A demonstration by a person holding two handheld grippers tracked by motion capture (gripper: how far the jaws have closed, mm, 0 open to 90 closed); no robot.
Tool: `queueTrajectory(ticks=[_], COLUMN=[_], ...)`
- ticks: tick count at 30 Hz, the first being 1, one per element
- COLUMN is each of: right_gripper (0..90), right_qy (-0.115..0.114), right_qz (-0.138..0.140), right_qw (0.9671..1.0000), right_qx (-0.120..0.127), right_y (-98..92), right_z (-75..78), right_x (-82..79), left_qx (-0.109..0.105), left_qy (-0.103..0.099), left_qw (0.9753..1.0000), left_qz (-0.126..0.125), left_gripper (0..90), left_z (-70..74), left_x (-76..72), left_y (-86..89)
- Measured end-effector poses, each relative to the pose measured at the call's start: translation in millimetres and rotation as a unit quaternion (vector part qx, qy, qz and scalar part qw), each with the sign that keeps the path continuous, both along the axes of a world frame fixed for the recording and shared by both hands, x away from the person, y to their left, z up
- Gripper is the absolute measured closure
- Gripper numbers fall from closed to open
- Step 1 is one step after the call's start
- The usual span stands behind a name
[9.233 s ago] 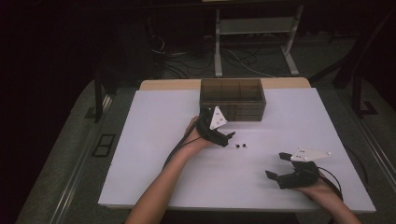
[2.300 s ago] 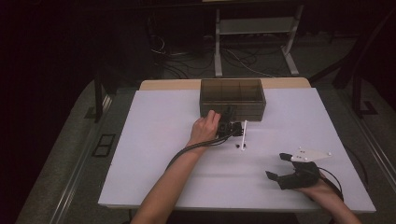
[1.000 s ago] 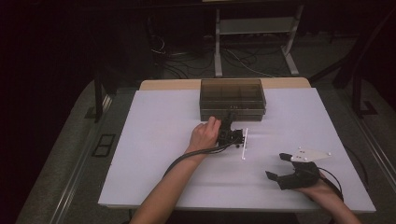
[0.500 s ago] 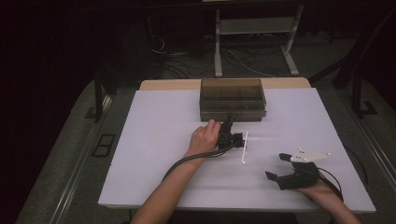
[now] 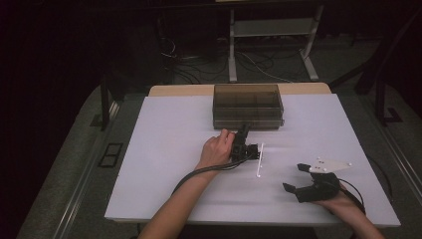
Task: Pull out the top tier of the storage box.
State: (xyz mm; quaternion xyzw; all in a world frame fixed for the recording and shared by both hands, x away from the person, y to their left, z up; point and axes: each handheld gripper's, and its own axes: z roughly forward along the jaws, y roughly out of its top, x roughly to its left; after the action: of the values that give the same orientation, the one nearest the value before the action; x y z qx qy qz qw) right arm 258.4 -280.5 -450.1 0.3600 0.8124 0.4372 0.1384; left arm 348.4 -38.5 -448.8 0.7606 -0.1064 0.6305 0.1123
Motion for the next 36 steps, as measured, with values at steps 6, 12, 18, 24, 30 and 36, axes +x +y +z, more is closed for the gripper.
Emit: queueTrajectory(ticks=[6, 12, 18, 24, 30, 36], right_gripper=[9.9, 9.9, 9.9, 9.9, 9.9, 10.0], right_qy=[-0.004, -0.004, -0.004, -0.003, -0.005, -0.006], right_qz=[-0.002, -0.001, -0.004, 0.000, 0.000, 0.003], right_qw=[1.0000, 1.0000, 1.0000, 1.0000, 1.0000, 1.0000], right_qx=[0.000, -0.001, -0.001, -0.004, -0.002, -0.004], right_y=[-0.6, -0.2, -0.7, 0.0, 0.9, 2.1], right_z=[1.0, 1.1, 1.2, 0.0, 0.5, 0.8], right_x=[0.3, -0.8, -1.4, -1.3, -1.5, -1.8], left_qx=[-0.005, 0.003, -0.010, -0.012, -0.011, -0.021], left_qy=[0.005, 0.009, 0.013, 0.015, 0.012, 0.011], left_qw=[1.0000, 0.9999, 0.9999, 0.9998, 0.9998, 0.9996], left_qz=[-0.006, -0.007, -0.004, 0.004, 0.015, 0.017], left_gripper=[61.9, 55.7, 50.4, 45.8, 40.6, 39.5], left_z=[4.1, 7.6, 6.6, 3.2, -3.0, -3.4], left_x=[-6.6, -10.4, -15.4, -23.1, -27.5, -30.2], left_y=[5.8, 12.2, 23.2, 33.7, 41.2, 43.4])
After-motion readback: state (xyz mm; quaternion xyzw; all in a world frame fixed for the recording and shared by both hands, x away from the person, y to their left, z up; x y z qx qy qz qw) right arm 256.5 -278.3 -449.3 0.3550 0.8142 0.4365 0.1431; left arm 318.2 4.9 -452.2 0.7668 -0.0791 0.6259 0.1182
